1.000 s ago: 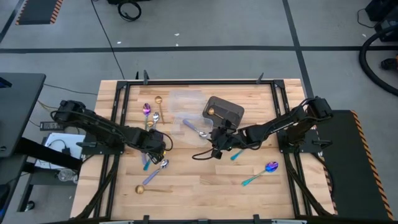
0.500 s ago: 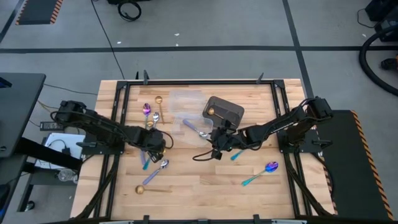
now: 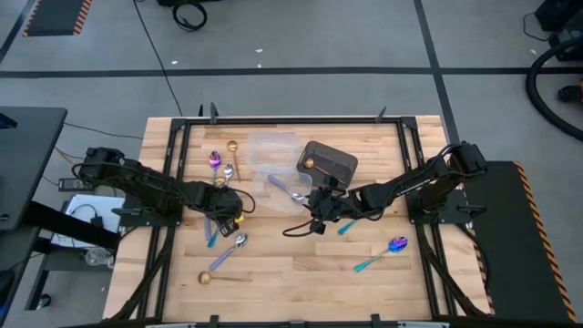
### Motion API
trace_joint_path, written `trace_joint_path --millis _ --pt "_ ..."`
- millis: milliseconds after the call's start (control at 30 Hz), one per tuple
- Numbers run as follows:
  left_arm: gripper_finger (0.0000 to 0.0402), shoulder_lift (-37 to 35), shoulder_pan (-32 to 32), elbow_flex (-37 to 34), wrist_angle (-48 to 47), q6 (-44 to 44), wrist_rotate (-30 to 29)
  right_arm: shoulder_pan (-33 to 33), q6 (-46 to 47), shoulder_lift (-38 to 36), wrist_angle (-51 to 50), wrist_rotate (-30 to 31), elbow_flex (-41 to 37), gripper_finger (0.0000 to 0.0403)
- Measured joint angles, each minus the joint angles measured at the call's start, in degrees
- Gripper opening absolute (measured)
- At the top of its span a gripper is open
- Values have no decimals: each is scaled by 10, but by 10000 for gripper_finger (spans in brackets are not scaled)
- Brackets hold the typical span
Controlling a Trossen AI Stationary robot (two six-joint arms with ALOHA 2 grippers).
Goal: Sort silverware by color (type)
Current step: Put the blue spoon into the top transparent bin
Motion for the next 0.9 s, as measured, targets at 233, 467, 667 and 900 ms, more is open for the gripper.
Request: trace_joint_path --millis 233,467,667,900 --pt "17 0 0 0 7 0 -2 0 0 0 0 0 0 130" --pt "19 3 0 32 -4 8 -20 0 -4 0 0 0 0 130" --pt "18 2 0 78 -64 28 -32 0 -4 0 0 0 0 130" --pt "17 2 4 157 -225 37 -81 0 -4 0 0 0 0 130"
